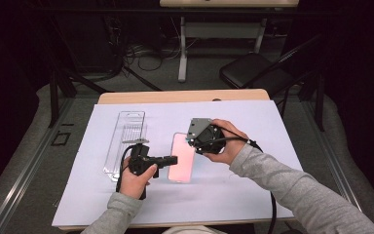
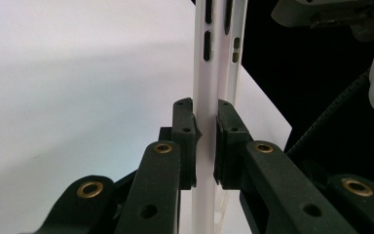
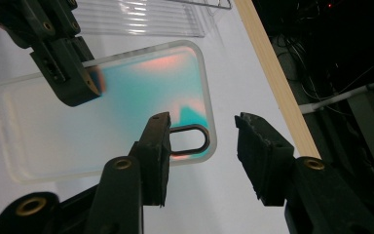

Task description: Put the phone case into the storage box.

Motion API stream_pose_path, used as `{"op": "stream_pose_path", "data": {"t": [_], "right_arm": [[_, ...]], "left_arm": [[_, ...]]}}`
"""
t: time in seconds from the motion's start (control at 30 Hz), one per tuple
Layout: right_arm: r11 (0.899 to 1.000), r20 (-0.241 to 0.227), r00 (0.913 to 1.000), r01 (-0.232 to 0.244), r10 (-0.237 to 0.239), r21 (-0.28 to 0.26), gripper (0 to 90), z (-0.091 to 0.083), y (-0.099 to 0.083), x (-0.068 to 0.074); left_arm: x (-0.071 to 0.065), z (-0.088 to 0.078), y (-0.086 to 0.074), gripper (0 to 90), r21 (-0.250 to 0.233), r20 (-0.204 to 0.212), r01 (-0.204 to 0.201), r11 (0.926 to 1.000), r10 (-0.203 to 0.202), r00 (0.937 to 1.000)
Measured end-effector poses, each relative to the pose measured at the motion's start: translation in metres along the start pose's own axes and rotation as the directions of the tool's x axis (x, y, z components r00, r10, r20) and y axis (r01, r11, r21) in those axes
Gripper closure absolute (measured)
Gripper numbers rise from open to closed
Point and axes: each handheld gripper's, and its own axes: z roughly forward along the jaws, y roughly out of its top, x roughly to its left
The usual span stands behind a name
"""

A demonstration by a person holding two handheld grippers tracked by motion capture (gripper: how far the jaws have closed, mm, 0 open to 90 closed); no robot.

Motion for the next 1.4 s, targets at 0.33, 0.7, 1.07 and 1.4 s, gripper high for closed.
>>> {"op": "stream_pose_path", "data": {"t": [0.33,0.7,1.07,1.4], "right_arm": [[0.999,0.011,0.9991,-0.04,0.04,-0.029,48.0,-0.006,-0.005,-0.001],[0.99,0.01,0.9942,-0.106,0.107,-0.09,38.1,-0.01,-0.014,-0.004],[0.962,-0.071,0.9713,-0.235,0.227,-0.141,35.3,-0.014,-0.028,-0.005],[0.928,-0.115,0.9436,-0.327,0.31,-0.18,35.4,-0.013,-0.046,0.0]], "left_arm": [[0.002,-0.006,0.002,81.9,-0.03,-0.022,-0.016,0.9994,0.016,0.9996],[0.002,-0.012,0.004,81.9,-0.061,-0.047,-0.043,0.9972,0.041,0.9981],[0.002,-0.016,0.004,81.9,-0.092,-0.049,-0.084,0.9922,0.08,0.9956],[0.0,-0.018,0.004,81.9,-0.105,-0.044,-0.114,0.9879,0.11,0.993]]}}
